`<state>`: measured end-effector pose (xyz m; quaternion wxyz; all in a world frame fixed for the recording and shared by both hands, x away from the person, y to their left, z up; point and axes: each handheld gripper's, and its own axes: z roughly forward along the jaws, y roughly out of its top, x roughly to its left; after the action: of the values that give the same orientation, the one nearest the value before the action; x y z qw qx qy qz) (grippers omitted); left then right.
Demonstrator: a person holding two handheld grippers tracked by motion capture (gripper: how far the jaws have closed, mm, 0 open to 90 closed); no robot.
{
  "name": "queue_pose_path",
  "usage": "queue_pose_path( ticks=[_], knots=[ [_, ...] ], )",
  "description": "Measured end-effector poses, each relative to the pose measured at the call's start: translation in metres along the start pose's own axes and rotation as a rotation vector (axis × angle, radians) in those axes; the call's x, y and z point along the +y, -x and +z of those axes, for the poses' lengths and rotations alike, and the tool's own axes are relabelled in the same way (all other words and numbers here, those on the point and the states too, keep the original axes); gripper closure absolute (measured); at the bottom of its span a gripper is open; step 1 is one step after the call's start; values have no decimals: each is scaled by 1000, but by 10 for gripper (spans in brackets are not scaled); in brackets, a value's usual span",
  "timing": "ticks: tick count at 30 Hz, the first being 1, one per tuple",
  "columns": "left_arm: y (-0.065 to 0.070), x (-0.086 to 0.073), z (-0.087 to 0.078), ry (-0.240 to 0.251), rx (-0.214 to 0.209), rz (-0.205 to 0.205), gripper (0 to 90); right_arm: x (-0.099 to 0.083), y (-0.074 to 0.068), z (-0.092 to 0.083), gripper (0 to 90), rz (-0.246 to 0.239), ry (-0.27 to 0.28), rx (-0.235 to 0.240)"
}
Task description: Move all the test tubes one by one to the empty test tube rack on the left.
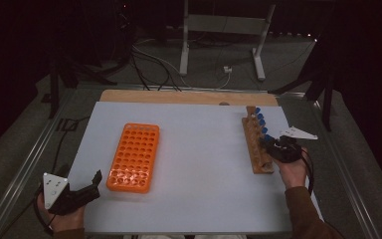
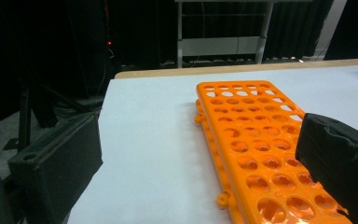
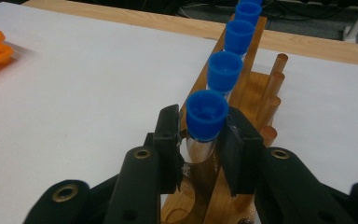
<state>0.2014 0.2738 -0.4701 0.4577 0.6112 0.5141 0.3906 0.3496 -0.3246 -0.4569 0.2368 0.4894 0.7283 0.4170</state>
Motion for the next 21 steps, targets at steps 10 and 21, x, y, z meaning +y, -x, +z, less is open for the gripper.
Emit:
queue_pose_path(
  ticks=[10,21],
  knots=[
    [-1,-1,1,-2,1,-2,14,2,-2,-2,767,-12,14,-9],
    [0,-1,1,-5,2,1,14,7,-3,-12,768,-20,40,-9]
  ],
)
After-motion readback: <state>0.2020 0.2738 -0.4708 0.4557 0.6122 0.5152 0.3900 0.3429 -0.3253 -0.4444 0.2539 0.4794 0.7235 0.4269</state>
